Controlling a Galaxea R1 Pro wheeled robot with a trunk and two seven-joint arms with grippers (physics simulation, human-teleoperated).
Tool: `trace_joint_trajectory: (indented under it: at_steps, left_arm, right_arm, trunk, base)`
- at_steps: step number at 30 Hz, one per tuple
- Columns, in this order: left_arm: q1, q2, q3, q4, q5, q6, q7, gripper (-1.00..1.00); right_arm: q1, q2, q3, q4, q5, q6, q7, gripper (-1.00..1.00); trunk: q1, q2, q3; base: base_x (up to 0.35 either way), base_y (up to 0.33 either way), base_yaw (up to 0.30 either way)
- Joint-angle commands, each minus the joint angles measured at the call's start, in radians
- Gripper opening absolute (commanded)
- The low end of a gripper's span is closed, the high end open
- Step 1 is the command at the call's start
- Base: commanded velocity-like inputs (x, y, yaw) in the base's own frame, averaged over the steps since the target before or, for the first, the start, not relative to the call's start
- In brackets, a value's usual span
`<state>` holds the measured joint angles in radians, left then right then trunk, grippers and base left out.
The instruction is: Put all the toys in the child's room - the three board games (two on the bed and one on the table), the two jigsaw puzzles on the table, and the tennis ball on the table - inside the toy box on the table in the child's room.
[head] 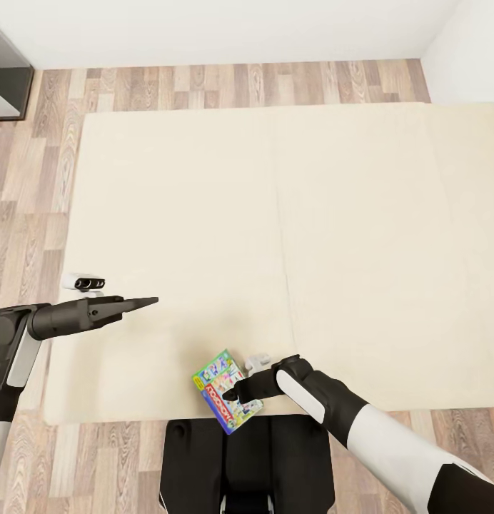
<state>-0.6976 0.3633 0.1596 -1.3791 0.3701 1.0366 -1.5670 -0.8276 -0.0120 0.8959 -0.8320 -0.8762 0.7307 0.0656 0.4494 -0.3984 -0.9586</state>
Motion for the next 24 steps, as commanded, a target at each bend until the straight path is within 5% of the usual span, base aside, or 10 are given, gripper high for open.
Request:
trace_joint_trajectory:
  at_steps: [1, 24]
  left_arm:
    - [0.0, 0.0, -0.001, 0.0, 0.0, 0.011, -0.004, 1.0]
    - [0.0, 0.0, -0.001, 0.0, 0.0, 0.011, -0.004, 1.0]
  right_arm:
    - [-0.001, -0.001, 0.002, -0.001, 0.005, 0.002, 0.005, 1.0]
    - [-0.001, 0.0, 0.003, -0.001, 0.005, 0.001, 0.019, 1.0]
  trunk:
    - [0.001, -0.002, -0.001]
    - [0.001, -0.002, -0.001]
  base:
    - [0.0, 0.096, 0.0]
    - [0.0, 0.031, 0.0]
